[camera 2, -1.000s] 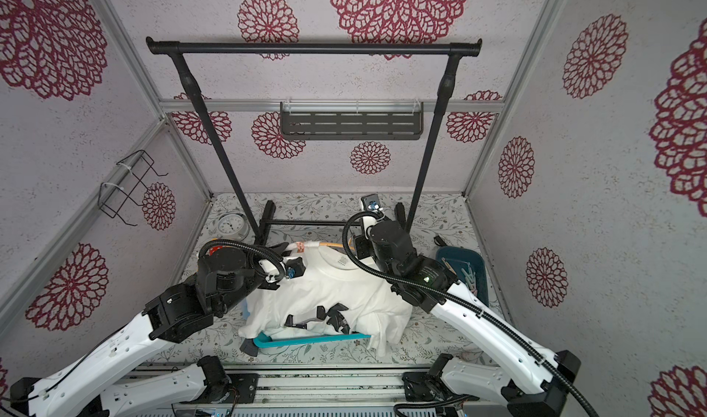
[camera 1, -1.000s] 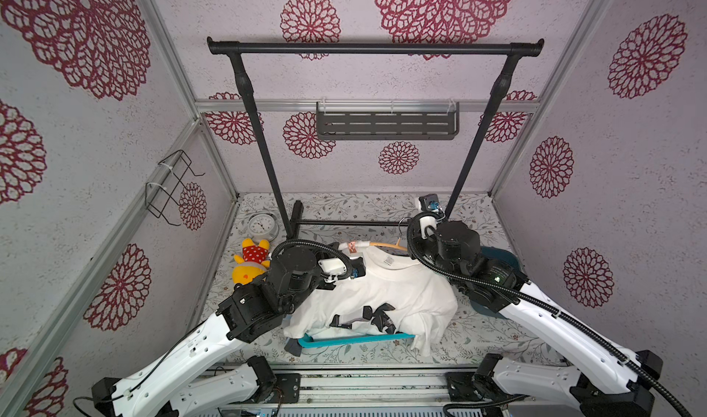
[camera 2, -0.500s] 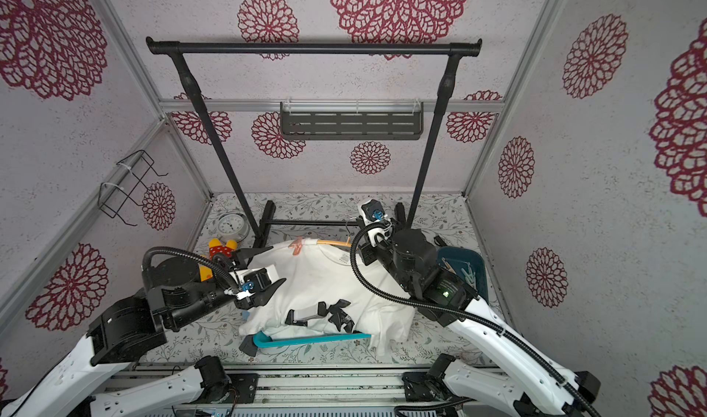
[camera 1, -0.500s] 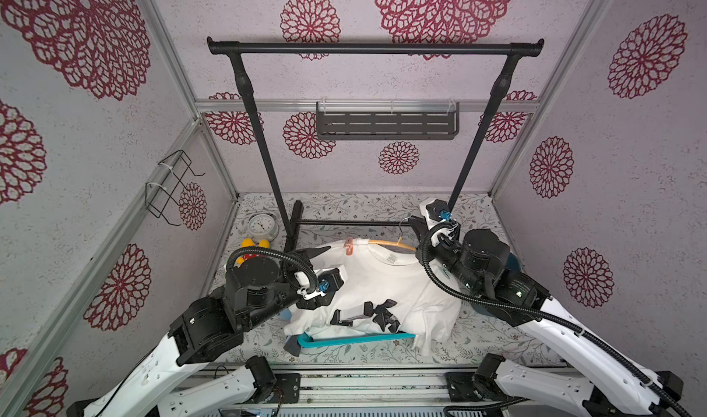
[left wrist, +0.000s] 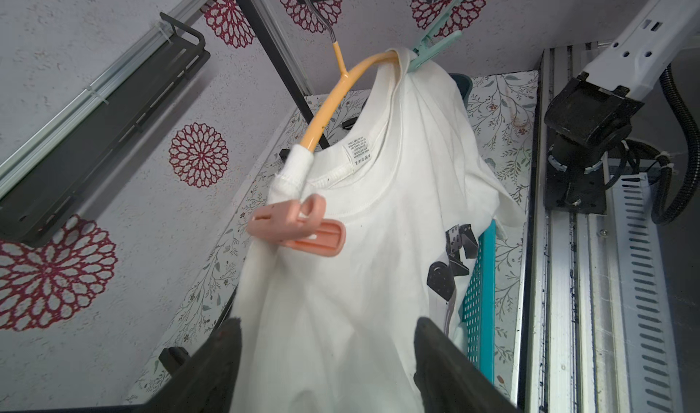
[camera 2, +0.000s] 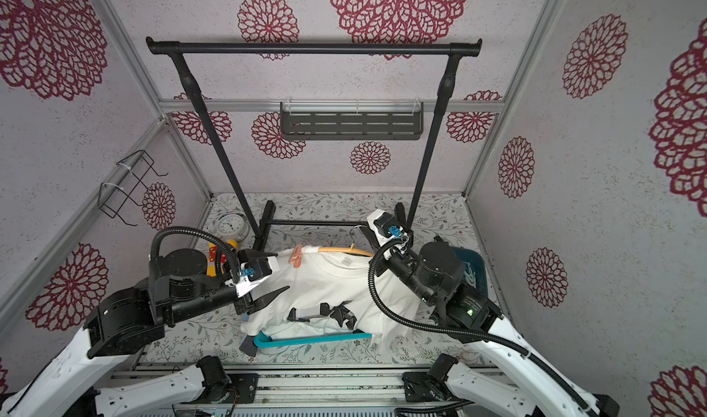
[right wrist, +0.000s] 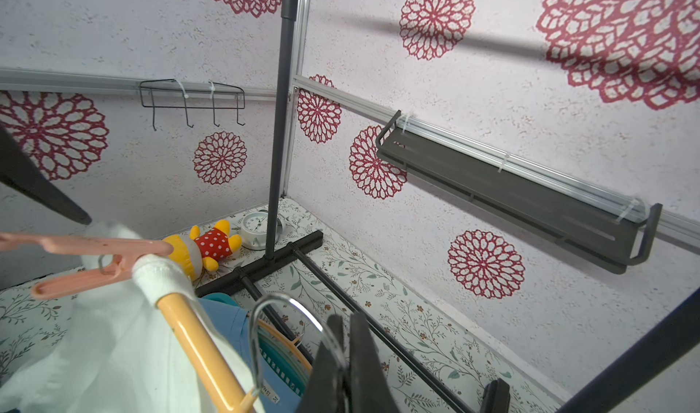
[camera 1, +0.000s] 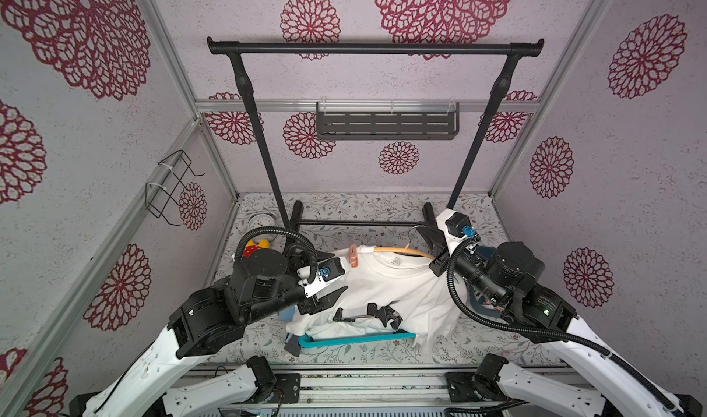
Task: Use clothespins to secure the t-shirt on both sides of the hanger
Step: Hang the hanger on the clothesline.
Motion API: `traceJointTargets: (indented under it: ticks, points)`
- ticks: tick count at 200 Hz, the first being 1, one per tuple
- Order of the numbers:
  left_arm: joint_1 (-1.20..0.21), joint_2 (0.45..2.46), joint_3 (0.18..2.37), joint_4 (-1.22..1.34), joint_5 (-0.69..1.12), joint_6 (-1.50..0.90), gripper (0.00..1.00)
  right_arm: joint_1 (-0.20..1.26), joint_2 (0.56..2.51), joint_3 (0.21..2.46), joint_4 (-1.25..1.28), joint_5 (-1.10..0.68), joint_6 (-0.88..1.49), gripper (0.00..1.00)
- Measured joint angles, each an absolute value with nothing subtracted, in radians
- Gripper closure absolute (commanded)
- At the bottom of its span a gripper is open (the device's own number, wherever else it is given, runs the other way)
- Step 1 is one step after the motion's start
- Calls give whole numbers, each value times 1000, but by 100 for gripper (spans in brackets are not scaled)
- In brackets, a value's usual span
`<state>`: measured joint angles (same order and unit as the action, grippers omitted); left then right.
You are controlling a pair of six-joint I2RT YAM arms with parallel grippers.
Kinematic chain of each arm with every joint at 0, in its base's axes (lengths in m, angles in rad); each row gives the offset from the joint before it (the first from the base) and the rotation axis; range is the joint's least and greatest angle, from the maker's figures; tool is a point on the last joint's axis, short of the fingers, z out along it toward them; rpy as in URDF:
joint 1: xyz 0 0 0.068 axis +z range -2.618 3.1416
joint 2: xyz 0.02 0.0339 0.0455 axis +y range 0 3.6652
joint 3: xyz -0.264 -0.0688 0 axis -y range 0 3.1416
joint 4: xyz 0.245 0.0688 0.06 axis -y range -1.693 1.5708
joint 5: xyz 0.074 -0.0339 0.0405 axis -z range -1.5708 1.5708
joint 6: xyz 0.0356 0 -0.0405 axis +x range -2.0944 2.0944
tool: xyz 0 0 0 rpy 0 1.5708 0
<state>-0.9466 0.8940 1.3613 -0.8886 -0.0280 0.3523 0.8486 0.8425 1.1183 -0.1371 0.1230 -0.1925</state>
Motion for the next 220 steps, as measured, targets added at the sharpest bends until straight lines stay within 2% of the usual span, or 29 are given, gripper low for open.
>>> traceJointTargets:
  ticks: [45,116,142,164,195,220]
  points:
    - [-944,941,1393,-923,-33,322,37,849,842,1118,-130,63,-202,100]
    - [-785,921,1381,-958,40,348,37,847,829,1118,-131,20,-199,100]
    - [-721,941,1385,-963,86,376,30,847,814,1118,-131,7,-196,100]
    - [-688,956,1387,-963,129,397,31,847,808,1118,-131,2,-191,100]
    - [-678,989,1415,-969,226,413,42,847,809,1118,-131,2,-190,100]
    - [-676,1014,1424,-976,308,419,66,847,812,1118,-131,4,-180,100]
